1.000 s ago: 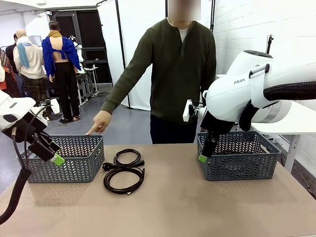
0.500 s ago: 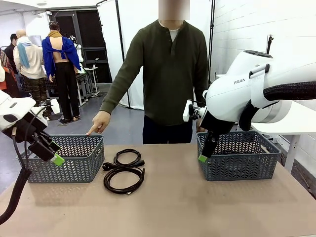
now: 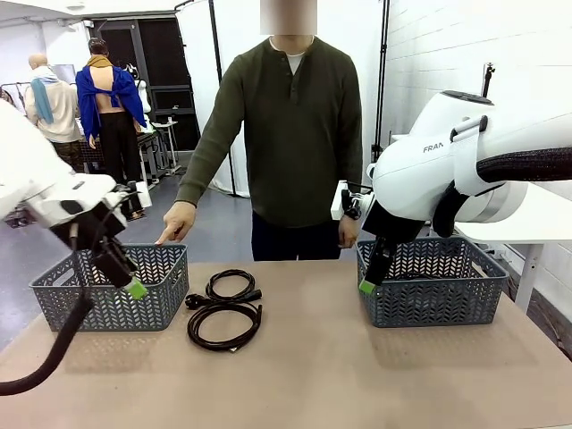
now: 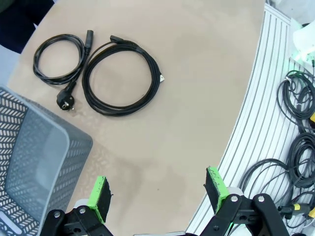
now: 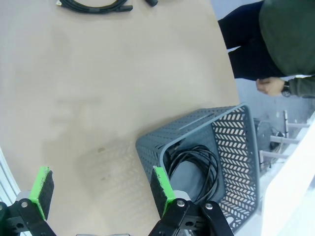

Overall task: Organize the cables according to human instructions.
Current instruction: Pick up a bundle of cables and place it in the basket indicated by the human.

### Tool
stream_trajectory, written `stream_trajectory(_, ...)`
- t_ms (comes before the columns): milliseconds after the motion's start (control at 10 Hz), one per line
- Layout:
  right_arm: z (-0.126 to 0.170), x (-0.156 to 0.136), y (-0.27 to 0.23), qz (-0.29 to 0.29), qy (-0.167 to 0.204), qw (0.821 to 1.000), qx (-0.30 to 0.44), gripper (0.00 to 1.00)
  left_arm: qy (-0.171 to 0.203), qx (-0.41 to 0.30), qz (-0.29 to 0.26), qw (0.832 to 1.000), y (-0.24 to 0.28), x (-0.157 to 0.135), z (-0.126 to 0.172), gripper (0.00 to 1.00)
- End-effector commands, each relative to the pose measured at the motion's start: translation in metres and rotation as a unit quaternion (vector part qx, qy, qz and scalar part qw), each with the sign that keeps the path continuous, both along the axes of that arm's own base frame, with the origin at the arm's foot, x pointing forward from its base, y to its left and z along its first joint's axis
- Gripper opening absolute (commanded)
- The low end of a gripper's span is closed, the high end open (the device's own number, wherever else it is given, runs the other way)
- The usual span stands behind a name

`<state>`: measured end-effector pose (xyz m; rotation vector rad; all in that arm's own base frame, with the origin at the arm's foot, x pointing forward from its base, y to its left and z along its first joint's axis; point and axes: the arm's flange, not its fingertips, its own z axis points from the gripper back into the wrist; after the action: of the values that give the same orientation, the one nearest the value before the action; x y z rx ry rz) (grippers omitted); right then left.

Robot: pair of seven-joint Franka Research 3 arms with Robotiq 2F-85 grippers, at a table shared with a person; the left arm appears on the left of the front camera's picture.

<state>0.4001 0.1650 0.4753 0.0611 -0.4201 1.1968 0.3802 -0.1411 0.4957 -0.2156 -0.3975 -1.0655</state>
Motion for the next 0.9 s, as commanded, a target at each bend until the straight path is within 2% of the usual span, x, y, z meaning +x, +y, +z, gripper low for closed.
stream_trajectory(0,0.0,0.0,0.0,-0.006,-0.004,1.0,-0.003,1.0,0.016,0.031,0.012,0.999,-0.027,0.02,0.003,1.0)
stream_trajectory(400,0.0,0.0,0.0,-0.006,-0.004,1.0,-0.003,1.0,-0.002,0.067,0.02,0.998,-0.085,0.057,-0.012,1.0)
stream_trajectory(700,0.0,0.0,0.0,-0.006,-0.004,1.0,-0.003,1.0,-0.007,0.078,0.04,0.996,-0.106,0.077,-0.029,1.0)
stream_trajectory(800,0.0,0.0,0.0,-0.006,-0.004,1.0,-0.003,1.0,0.002,0.075,0.04,0.996,-0.107,0.082,-0.031,1.0)
